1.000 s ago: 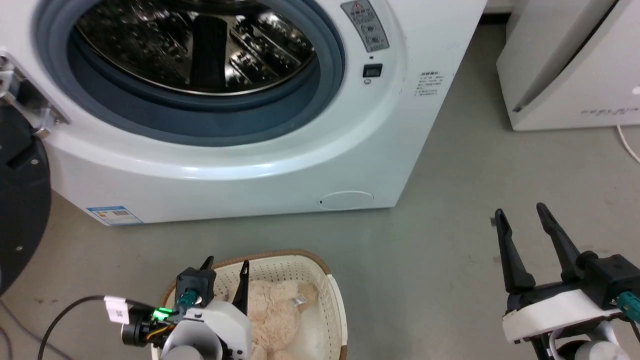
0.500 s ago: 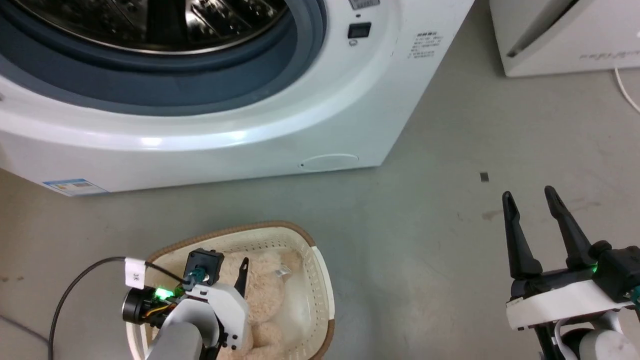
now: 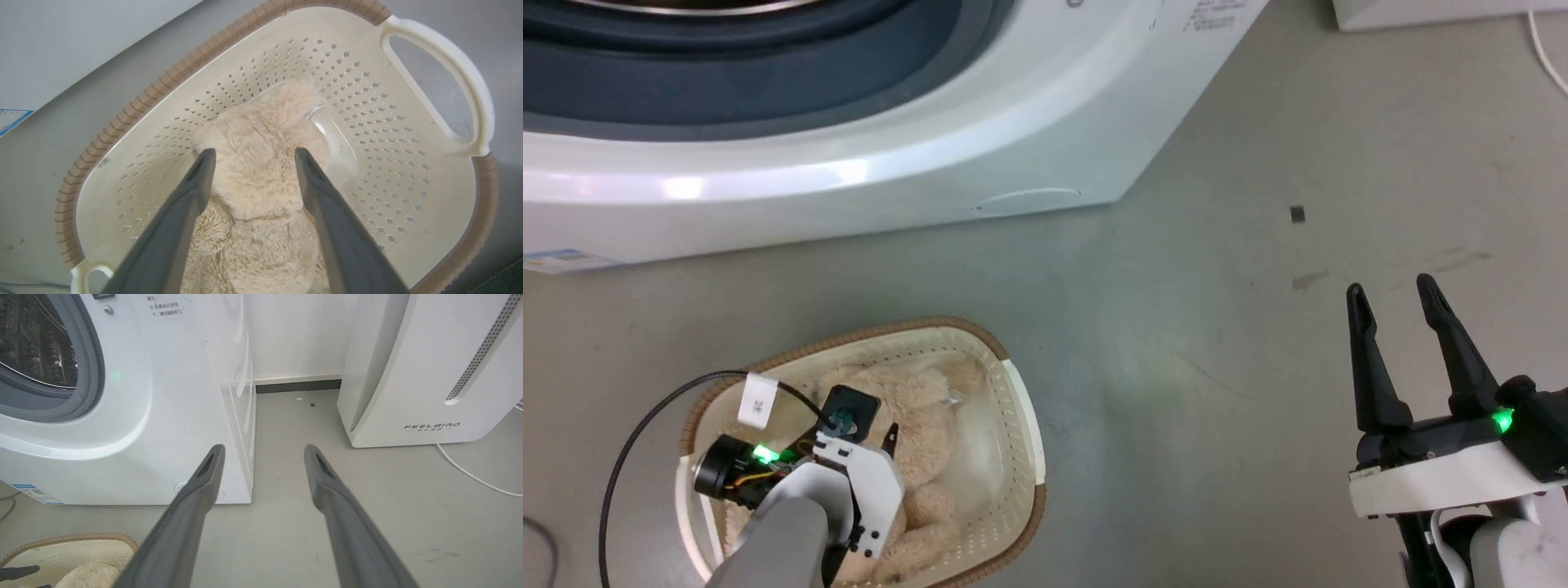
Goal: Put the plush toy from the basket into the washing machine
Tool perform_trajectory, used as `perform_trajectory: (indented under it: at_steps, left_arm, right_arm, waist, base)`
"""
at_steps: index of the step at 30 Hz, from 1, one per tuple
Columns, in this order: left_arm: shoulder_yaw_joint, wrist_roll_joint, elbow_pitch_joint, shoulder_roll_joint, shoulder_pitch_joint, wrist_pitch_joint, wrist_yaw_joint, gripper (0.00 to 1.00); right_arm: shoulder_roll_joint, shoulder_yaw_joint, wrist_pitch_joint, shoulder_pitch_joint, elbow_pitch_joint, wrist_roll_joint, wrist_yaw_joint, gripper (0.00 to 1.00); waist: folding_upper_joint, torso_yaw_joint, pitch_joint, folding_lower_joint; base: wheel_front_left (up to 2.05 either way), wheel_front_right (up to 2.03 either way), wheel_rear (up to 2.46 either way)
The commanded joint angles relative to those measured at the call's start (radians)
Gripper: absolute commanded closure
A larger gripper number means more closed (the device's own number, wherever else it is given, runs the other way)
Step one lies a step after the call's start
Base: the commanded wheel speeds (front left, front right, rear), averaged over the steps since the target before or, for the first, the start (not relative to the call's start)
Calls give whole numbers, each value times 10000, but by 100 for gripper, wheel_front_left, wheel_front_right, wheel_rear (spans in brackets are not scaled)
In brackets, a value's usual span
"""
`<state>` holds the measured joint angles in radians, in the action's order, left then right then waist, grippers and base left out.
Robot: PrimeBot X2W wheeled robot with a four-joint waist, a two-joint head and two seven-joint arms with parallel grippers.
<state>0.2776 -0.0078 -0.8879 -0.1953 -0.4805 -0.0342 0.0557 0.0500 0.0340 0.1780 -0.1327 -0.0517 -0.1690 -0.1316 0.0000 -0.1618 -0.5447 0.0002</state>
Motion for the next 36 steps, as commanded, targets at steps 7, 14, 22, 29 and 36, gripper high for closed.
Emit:
perform_trajectory:
  at_steps: [7, 14, 22, 29, 36]
  left_arm:
    - [578, 203, -1025, -298, -1040, 199, 29, 0]
    - [1072, 422, -1670, -557, -1692, 710, -89, 0]
    - [1568, 484, -2510, -909, -2488, 1106, -56, 0]
    - [1921, 404, -3235, -1218, -3101, 1026, 100, 0]
    - [2235, 189, -3964, -1466, -3483, 1162, 383, 100]
  right_arm:
    - [2, -11, 244, -400, -134, -367, 7, 0]
    - [2, -55, 368, -594, -223, -563, 8, 0]
    - [2, -202, 535, -740, -399, -805, 8, 0]
    - [2, -247, 680, -910, -478, -1029, 9, 0]
    - [2, -292, 826, -1198, -401, -1204, 9, 0]
  waist:
    - [0, -399, -1112, -2]
    - [0, -606, -1736, -2]
    - [0, -869, -2536, -2]
    - [0, -1117, -3252, -2]
    - [0, -1309, -3710, -2]
  base:
    - [0, 0, 0]
    - [0, 0, 0]
    - [0, 0, 0]
    - [0, 0, 0]
    - [0, 0, 0]
